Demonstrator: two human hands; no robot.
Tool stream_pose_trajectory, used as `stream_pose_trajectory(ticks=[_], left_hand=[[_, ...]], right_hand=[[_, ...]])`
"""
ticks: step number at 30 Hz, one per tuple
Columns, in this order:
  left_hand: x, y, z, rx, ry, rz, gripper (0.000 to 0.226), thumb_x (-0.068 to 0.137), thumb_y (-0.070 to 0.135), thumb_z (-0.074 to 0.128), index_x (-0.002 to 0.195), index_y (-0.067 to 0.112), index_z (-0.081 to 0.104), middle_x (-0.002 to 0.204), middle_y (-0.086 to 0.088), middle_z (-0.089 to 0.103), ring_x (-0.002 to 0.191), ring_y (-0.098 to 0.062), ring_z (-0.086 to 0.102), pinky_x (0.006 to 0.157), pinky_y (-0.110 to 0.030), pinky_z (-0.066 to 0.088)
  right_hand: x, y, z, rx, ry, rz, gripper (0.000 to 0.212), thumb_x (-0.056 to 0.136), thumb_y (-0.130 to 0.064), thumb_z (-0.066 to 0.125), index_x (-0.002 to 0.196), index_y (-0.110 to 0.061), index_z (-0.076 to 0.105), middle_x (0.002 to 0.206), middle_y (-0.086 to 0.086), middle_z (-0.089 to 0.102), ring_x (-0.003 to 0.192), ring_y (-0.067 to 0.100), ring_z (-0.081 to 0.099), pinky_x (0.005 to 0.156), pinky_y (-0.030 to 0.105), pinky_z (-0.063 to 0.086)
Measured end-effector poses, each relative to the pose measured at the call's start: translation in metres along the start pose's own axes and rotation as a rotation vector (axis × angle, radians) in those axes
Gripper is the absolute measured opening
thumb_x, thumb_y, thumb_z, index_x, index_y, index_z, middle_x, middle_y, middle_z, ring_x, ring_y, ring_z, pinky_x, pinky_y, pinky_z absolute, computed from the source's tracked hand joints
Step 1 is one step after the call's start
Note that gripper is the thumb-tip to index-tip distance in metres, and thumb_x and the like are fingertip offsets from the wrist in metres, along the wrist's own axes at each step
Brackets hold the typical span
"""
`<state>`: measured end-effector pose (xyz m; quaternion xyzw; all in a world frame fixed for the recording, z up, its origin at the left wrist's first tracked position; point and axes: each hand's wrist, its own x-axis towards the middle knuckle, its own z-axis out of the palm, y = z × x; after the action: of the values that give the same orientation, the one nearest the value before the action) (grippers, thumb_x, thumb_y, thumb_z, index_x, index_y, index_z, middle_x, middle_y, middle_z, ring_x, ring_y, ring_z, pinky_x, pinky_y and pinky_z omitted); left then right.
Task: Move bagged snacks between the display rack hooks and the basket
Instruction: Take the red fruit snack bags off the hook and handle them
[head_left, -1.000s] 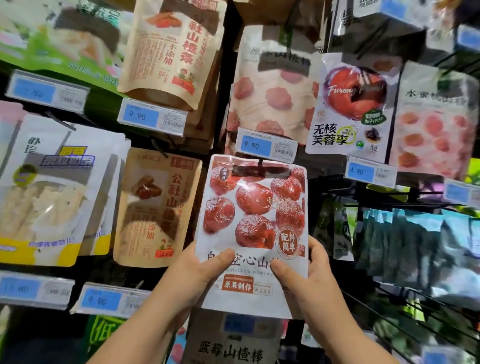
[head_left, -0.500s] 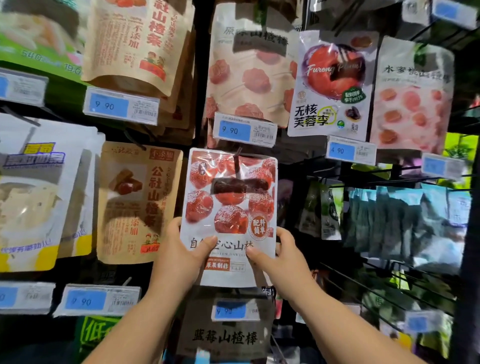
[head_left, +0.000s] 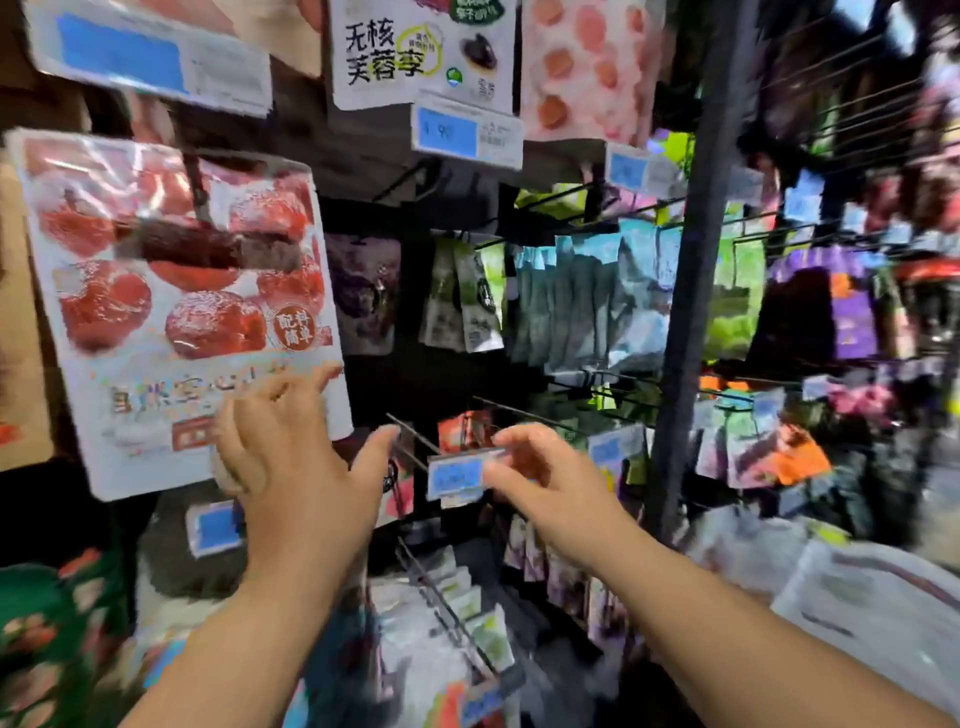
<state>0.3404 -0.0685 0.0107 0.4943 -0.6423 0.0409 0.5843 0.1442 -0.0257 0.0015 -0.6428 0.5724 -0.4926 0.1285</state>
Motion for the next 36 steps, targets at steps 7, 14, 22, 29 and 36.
stream_pose_trajectory(ticks=[7, 14, 22, 29, 36], left_hand=[[-0.078, 0.067, 0.097, -0.289, -0.327, 0.242, 0.043, 0.08, 0.033, 0.077, 0.116, 0.018, 0.06, 0.11, 0.001, 0.055, 0.112, -0.025, 0.046, 0.091, -0.023, 0.022], [-0.205, 0.126, 0.181, -0.479, -0.798, 0.422, 0.044, 0.078, 0.044, 0.071, 0.115, 0.02, 0.069, 0.113, 0.002, 0.065, 0.111, -0.026, 0.054, 0.094, -0.026, 0.033], [-0.258, 0.177, 0.207, -0.515, -0.982, 0.641, 0.049, 0.081, 0.056, 0.065, 0.123, 0.03, 0.064, 0.117, 0.011, 0.063, 0.117, -0.016, 0.05, 0.1, -0.035, 0.041], [-0.277, 0.214, 0.21, -0.557, -1.146, 0.792, 0.041, 0.082, 0.049, 0.071, 0.117, 0.03, 0.069, 0.113, 0.018, 0.064, 0.122, -0.011, 0.046, 0.098, -0.027, 0.031], [-0.292, 0.225, 0.198, -0.688, -1.05, 0.558, 0.037, 0.089, 0.05, 0.043, 0.102, 0.033, 0.074, 0.098, 0.012, 0.071, 0.097, -0.004, 0.058, 0.086, -0.026, 0.045]], right_hand=[[-0.064, 0.068, -0.102, -0.199, 0.179, 0.256, 0.012, 0.09, -0.03, 0.07, 0.084, -0.035, 0.061, 0.089, -0.012, 0.065, 0.085, 0.006, 0.061, 0.077, 0.026, 0.047], [-0.156, 0.113, -0.192, -0.518, 0.291, 0.587, 0.026, 0.091, -0.039, 0.067, 0.114, -0.026, 0.064, 0.107, -0.013, 0.058, 0.1, 0.008, 0.052, 0.083, 0.026, 0.038], [-0.21, 0.148, -0.258, -0.67, 0.142, 0.928, 0.049, 0.084, -0.041, 0.074, 0.126, -0.024, 0.056, 0.131, 0.0, 0.053, 0.114, 0.019, 0.055, 0.086, 0.03, 0.047], [-0.222, 0.162, -0.264, -0.659, 0.035, 0.946, 0.052, 0.081, -0.041, 0.077, 0.127, -0.029, 0.055, 0.125, -0.003, 0.056, 0.108, 0.016, 0.054, 0.092, 0.032, 0.049], [-0.243, 0.167, -0.272, -0.475, 0.052, 0.8, 0.036, 0.079, -0.041, 0.08, 0.109, -0.037, 0.061, 0.113, -0.009, 0.059, 0.102, 0.005, 0.057, 0.091, 0.025, 0.048]])
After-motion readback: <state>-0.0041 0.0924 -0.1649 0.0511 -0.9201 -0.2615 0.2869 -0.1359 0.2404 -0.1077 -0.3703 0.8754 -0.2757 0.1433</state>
